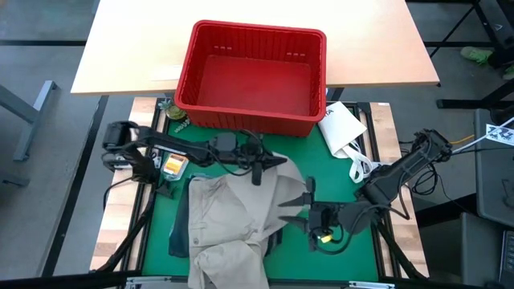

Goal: Fold Laundry from Bin
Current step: Fold the gray short

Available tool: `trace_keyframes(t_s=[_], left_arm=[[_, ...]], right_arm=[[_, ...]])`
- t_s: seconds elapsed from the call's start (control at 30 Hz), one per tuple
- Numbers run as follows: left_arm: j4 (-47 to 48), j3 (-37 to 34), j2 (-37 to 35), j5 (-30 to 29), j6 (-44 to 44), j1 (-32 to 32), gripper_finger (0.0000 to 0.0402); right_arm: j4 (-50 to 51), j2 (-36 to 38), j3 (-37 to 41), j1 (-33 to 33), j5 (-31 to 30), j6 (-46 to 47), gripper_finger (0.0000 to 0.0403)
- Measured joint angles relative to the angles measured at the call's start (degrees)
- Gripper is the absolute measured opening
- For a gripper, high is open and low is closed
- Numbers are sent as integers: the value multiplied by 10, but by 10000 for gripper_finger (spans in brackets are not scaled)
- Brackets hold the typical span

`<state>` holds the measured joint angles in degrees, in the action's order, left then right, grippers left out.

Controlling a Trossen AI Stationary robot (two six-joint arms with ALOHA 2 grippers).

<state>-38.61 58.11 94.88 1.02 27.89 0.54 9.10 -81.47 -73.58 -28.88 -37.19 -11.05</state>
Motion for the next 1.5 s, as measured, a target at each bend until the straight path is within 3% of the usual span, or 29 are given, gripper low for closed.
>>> trace_keyframes(t_s=[0.13, 0.37, 0.63, 0.73, 0.87, 1.07, 1.23, 1.5], left_arm=[[-75, 0, 61, -1, -1, -3, 2], [-81, 0, 126, -17, -2, -1, 13], [-84, 0, 135, -9, -19, 22, 109], [-89, 0, 135, 20, -28, 33, 144], [-90, 0, 135, 82, -27, 43, 172], [-83, 0, 135, 177, -30, 60, 161], [-81, 0, 135, 182, -30, 65, 136], [-72, 0, 135, 180, -30, 65, 129]], right_arm=[[24, 0, 0, 1, -34, 0, 147], [90, 0, 0, 9, -44, 1, 147], [130, -1, 0, 9, -44, 2, 147], [149, -1, 0, 9, -61, 15, 147], [218, -1, 0, 27, -113, 109, 147], [350, -6, 0, 95, -80, 232, 147], [406, -27, 1, 147, 11, 262, 147], [405, -39, 1, 150, 44, 262, 147]])
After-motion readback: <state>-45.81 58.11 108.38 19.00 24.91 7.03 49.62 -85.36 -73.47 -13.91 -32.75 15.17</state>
